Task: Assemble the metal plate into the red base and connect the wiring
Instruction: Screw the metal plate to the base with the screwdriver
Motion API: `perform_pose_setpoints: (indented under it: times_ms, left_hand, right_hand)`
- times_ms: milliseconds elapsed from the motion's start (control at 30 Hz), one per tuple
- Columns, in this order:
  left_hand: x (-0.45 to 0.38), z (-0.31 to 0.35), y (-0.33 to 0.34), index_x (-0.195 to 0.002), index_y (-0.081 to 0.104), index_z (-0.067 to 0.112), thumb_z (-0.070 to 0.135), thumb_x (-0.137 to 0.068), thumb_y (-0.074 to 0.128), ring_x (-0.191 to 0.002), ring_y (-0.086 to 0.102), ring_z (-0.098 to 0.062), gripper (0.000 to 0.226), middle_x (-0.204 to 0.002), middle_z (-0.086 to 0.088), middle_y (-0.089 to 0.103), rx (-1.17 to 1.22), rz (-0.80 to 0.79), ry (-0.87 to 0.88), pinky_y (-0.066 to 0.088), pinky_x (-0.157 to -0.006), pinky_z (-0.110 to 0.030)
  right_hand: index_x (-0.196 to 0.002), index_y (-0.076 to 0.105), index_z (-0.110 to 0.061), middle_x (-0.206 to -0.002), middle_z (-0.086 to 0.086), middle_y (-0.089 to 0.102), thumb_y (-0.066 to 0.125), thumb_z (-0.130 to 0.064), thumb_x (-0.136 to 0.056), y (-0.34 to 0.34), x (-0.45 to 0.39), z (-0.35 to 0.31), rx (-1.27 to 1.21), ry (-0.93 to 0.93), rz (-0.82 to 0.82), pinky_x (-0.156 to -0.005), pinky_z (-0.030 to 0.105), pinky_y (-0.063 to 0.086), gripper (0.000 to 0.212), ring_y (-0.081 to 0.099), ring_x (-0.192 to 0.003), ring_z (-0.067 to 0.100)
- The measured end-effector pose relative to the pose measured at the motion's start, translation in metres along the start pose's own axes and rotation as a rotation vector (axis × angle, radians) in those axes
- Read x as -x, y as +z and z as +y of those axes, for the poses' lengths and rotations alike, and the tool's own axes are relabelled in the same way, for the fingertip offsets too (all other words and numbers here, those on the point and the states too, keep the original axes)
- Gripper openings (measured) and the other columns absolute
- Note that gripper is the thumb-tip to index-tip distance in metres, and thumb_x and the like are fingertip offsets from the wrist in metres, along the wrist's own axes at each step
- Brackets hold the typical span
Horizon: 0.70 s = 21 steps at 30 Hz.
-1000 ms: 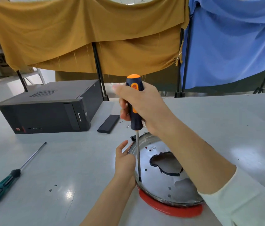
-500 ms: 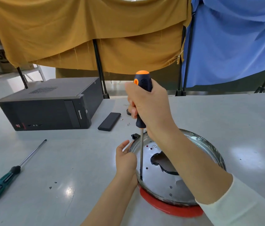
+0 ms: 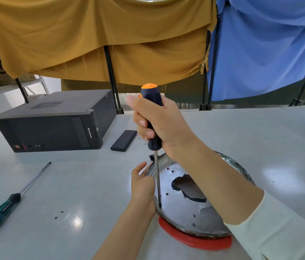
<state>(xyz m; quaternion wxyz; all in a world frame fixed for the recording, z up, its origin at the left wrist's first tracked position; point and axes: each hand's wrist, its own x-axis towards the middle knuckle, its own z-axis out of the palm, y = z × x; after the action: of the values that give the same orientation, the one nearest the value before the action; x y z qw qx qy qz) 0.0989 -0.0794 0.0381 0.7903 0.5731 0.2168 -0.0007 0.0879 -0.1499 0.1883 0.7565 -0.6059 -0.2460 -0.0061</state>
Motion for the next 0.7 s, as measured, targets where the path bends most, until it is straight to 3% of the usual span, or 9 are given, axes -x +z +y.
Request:
perform_pose_setpoints:
  times_ms: [67,133,200,267,367,467,600,700]
  left_hand:
    - [0.002,0.001,0.001,-0.095,0.05,0.036,-0.007,-0.092,0.043,-0.061,0.051,-0.022,0.043,-0.127,-0.005,0.064,-0.03,0.032,0.008,0.048,-0.058,-0.033]
    - [0.003,0.003,0.001,-0.094,0.05,0.036,-0.006,-0.092,0.042,-0.052,0.044,-0.017,0.043,-0.126,-0.006,0.064,-0.055,0.045,-0.002,0.042,-0.049,-0.028]
    - [0.003,0.004,0.001,-0.093,0.05,0.035,-0.008,-0.091,0.042,-0.057,0.051,-0.02,0.044,-0.123,-0.005,0.065,-0.053,0.018,-0.002,0.047,-0.05,-0.03]
    - [0.004,0.006,0.001,-0.094,0.05,0.033,-0.011,-0.09,0.045,-0.071,0.062,-0.027,0.044,-0.12,-0.007,0.064,-0.019,-0.026,-0.004,0.056,-0.063,-0.039]
    - [0.006,0.008,0.001,-0.101,0.051,0.03,-0.007,-0.091,0.052,-0.076,0.068,-0.024,0.039,-0.118,-0.007,0.063,-0.002,-0.062,0.005,0.058,-0.056,-0.032]
    - [0.004,0.006,0.001,-0.106,0.05,0.031,-0.009,-0.092,0.046,-0.079,0.067,-0.027,0.042,-0.121,-0.009,0.064,-0.01,-0.053,-0.003,0.057,-0.063,-0.036]
    - [0.002,0.004,0.001,-0.099,0.051,0.032,-0.01,-0.091,0.048,-0.067,0.066,-0.024,0.043,-0.121,-0.009,0.066,0.066,-0.026,-0.008,0.054,-0.052,-0.03]
    - [-0.001,-0.001,0.001,-0.097,0.05,0.034,-0.013,-0.089,0.043,-0.072,0.057,-0.024,0.048,-0.121,0.0,0.066,0.07,0.011,0.018,0.05,-0.066,-0.038]
  right_hand:
    - [-0.064,0.046,-0.02,-0.052,-0.004,0.041,0.063,-0.022,-0.089,0.007,0.004,0.005,0.108,-0.094,0.254,-0.045,0.024,0.032,0.03,0.036,-0.042,0.01]
    - [-0.064,0.046,-0.021,-0.056,-0.002,0.043,0.065,-0.025,-0.087,0.008,0.004,0.005,0.208,-0.121,0.35,-0.05,0.028,0.035,0.03,0.039,-0.048,0.014]
    - [-0.07,0.048,-0.017,-0.056,-0.002,0.046,0.066,-0.024,-0.087,0.004,0.001,0.0,0.224,-0.059,0.213,-0.047,0.025,0.039,0.026,0.041,-0.045,0.012]
    - [-0.072,0.05,-0.015,-0.056,-0.003,0.049,0.067,-0.022,-0.087,-0.005,-0.004,-0.008,0.164,0.037,-0.062,-0.047,0.023,0.041,0.023,0.045,-0.044,0.012]
    - [-0.069,0.057,-0.019,-0.065,-0.002,0.055,0.057,-0.02,-0.086,-0.016,-0.01,-0.012,0.009,0.139,-0.407,-0.053,0.025,0.046,0.017,0.057,-0.056,0.016]
    - [-0.065,0.05,-0.018,-0.057,-0.003,0.048,0.046,-0.013,-0.087,-0.016,-0.011,-0.011,-0.141,0.18,-0.548,-0.045,0.021,0.039,0.024,0.046,-0.041,0.011]
    - [-0.065,0.042,-0.018,-0.047,-0.005,0.039,0.05,-0.017,-0.088,-0.005,-0.012,-0.001,-0.11,0.13,-0.368,-0.039,0.016,0.028,0.024,0.03,-0.034,0.007]
    - [-0.062,0.041,-0.018,-0.045,-0.005,0.039,0.053,-0.013,-0.09,0.0,-0.008,0.006,-0.08,0.033,-0.065,-0.037,0.015,0.028,0.031,0.031,-0.032,0.006]
